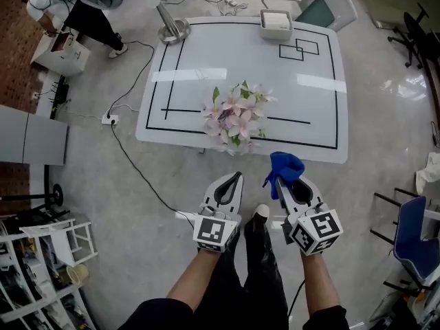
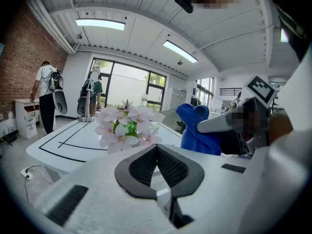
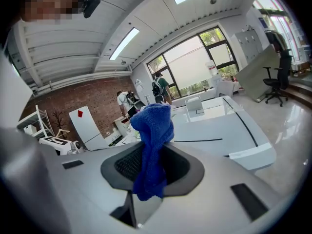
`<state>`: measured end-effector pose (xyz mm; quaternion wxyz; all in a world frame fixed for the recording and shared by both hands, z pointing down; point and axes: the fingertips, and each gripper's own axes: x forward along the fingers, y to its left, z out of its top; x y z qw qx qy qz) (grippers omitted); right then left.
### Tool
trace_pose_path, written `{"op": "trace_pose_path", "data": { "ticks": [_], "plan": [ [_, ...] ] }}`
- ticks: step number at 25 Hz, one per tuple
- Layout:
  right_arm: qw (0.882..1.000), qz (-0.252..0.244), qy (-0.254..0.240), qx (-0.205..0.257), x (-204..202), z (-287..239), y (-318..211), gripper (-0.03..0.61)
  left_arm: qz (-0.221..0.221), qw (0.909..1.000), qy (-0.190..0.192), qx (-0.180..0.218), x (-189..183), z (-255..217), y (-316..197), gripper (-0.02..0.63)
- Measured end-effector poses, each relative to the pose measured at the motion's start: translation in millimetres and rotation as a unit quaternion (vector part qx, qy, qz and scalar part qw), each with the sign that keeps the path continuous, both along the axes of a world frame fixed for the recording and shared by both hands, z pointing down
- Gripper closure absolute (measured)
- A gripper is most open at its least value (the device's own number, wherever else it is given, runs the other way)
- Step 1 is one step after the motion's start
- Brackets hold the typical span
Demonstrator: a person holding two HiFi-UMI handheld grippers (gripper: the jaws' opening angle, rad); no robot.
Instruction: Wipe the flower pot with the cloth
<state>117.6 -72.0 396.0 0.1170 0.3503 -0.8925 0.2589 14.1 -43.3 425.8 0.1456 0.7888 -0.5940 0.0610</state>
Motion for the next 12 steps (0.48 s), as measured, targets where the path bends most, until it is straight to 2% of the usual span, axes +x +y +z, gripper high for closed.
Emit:
{"op": "trace_pose_path", "data": {
  "ticks": [4,9,12],
  "plan": [
    [1.000,-0.016,-0.004,0.000,-12.5,21.8,-11.8,0.480,0.007,0.9999,-0.010,0.006,1.1,22.0,-8.7,0.607],
    [0.999,0.009,-0.030,-0.005,-15.6,34.8,-28.2,0.480,0.049,0.9979,-0.043,0.002,2.5,39.1,-7.6,0.607],
    [0.999,0.014,-0.050,-0.008,-13.4,43.6,-57.5,0.480,0.065,0.9971,-0.039,0.002,9.9,56.6,-13.2,0.607]
  ]
}}
